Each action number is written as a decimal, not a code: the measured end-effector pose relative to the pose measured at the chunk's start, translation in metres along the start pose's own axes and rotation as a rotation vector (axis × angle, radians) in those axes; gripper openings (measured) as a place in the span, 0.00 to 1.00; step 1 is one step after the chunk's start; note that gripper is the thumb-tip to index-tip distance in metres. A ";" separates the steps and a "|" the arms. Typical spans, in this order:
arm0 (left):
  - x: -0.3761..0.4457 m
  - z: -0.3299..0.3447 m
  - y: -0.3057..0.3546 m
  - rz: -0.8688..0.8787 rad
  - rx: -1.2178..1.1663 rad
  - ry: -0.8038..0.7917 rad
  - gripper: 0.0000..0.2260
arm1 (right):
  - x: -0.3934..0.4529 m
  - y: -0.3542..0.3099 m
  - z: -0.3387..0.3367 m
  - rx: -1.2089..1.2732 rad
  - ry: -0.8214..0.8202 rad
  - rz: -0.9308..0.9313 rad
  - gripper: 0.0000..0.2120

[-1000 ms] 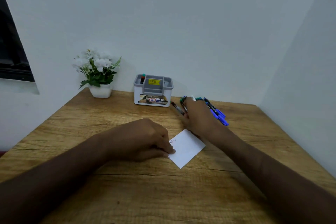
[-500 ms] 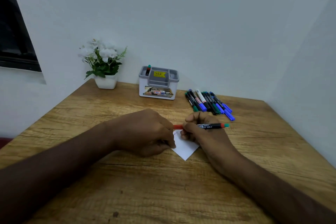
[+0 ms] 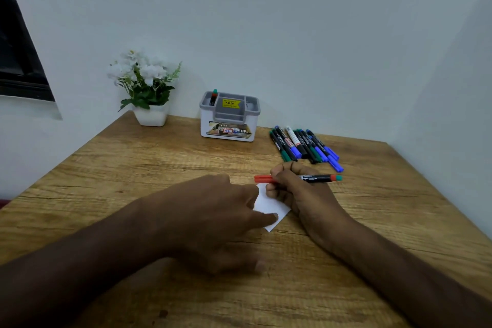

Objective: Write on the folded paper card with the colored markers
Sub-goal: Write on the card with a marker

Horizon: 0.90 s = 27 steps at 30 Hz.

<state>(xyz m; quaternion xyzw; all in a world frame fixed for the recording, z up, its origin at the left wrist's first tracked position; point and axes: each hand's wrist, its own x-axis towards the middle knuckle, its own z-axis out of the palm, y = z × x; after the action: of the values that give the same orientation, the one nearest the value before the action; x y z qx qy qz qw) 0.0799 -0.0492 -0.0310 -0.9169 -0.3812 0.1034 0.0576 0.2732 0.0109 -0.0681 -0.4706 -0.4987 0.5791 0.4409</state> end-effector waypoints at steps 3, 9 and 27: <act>-0.003 0.000 0.008 -0.033 0.049 -0.093 0.37 | 0.002 0.001 -0.001 -0.025 -0.012 -0.017 0.08; -0.004 -0.006 0.003 -0.031 0.041 -0.142 0.33 | 0.002 0.003 -0.003 -0.110 -0.029 -0.090 0.06; -0.007 0.011 -0.010 -0.210 -0.137 0.266 0.21 | -0.006 -0.001 -0.003 -0.047 -0.176 -0.258 0.11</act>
<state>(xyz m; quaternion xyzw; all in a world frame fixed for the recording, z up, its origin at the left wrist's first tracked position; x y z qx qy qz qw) 0.0660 -0.0470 -0.0387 -0.8795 -0.4700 -0.0514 0.0553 0.2771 0.0052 -0.0669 -0.3601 -0.6053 0.5447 0.4551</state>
